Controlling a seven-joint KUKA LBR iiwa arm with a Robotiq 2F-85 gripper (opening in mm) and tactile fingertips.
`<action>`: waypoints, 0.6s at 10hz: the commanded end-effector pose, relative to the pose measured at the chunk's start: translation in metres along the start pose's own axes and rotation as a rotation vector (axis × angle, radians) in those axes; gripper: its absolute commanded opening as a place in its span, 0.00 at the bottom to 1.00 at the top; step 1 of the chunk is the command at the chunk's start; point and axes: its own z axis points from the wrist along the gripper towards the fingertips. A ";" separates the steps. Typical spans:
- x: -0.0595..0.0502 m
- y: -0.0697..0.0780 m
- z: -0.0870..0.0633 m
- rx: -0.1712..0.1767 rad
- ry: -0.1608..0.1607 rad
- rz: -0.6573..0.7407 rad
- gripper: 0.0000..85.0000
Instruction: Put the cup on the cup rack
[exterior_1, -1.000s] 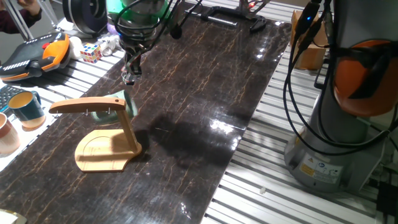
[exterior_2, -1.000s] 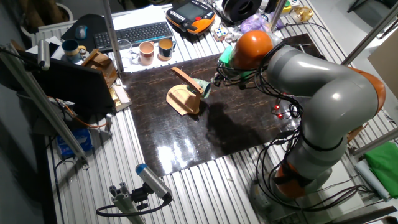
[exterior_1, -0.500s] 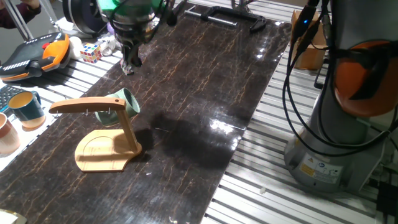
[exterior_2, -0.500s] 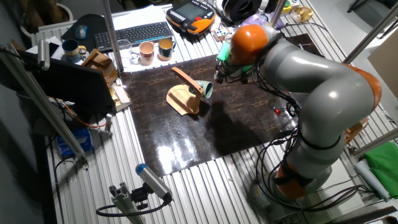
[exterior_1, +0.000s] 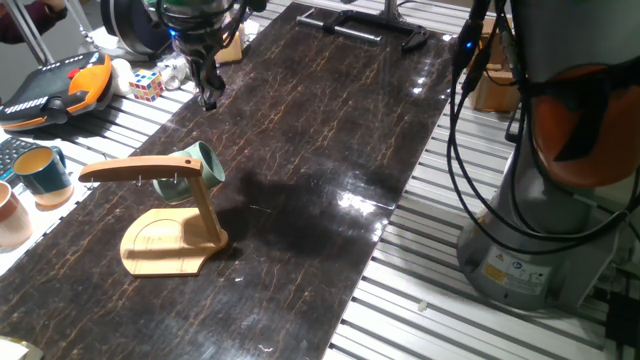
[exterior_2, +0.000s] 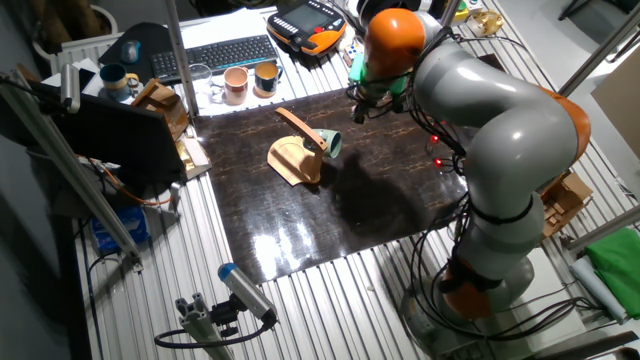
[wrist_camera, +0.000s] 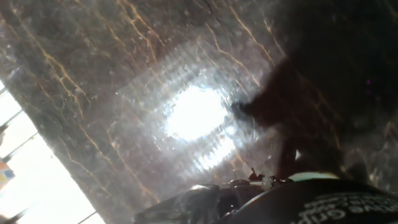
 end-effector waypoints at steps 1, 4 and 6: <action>-0.002 0.002 -0.001 0.006 -0.006 -0.014 0.01; -0.015 0.016 -0.008 0.049 -0.020 -0.065 0.01; -0.022 0.023 -0.008 0.060 -0.008 -0.084 0.01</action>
